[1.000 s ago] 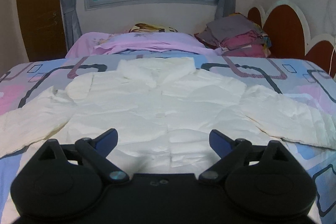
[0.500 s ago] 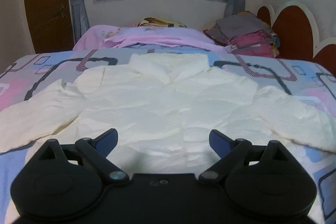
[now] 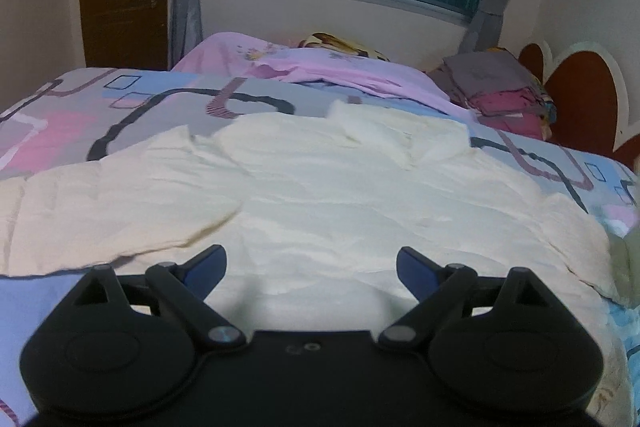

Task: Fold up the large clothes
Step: 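Carry the held sleeve across the jacket body with the right gripper, release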

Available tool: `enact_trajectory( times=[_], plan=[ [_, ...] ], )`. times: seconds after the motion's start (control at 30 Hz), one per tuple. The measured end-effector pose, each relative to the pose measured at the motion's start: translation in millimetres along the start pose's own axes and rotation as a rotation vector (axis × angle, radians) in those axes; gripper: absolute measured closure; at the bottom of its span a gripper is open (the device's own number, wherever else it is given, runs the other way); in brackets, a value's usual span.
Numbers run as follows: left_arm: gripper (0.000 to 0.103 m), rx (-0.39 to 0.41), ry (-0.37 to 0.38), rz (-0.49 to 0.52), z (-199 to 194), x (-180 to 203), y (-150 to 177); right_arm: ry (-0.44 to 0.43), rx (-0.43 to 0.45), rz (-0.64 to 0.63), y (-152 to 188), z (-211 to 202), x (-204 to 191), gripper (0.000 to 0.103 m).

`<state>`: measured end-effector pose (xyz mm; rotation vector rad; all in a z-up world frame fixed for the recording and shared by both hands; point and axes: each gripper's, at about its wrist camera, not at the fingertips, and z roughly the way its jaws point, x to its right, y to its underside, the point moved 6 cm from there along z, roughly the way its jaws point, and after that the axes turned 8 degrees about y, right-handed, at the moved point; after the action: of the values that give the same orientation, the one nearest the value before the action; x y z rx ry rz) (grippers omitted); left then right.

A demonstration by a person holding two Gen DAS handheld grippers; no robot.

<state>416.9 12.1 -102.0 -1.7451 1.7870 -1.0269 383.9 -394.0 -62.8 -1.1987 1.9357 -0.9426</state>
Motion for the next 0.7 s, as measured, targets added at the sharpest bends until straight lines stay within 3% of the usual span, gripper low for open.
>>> enact_trajectory(
  times=[0.1, 0.37, 0.7],
  plan=[
    [0.021, -0.009, 0.006, -0.019, -5, -25, 1, -0.077, -0.033, -0.087, 14, 2, -66, 0.094],
    [0.025, -0.021, -0.016, -0.07, -18, -81, 7, -0.244, -0.141, -0.305, 84, 10, -212, 0.094],
    [0.025, -0.035, -0.01, -0.114, -22, -113, 13, -0.385, -0.222, -0.481, 157, 26, -306, 0.093]
  ],
)
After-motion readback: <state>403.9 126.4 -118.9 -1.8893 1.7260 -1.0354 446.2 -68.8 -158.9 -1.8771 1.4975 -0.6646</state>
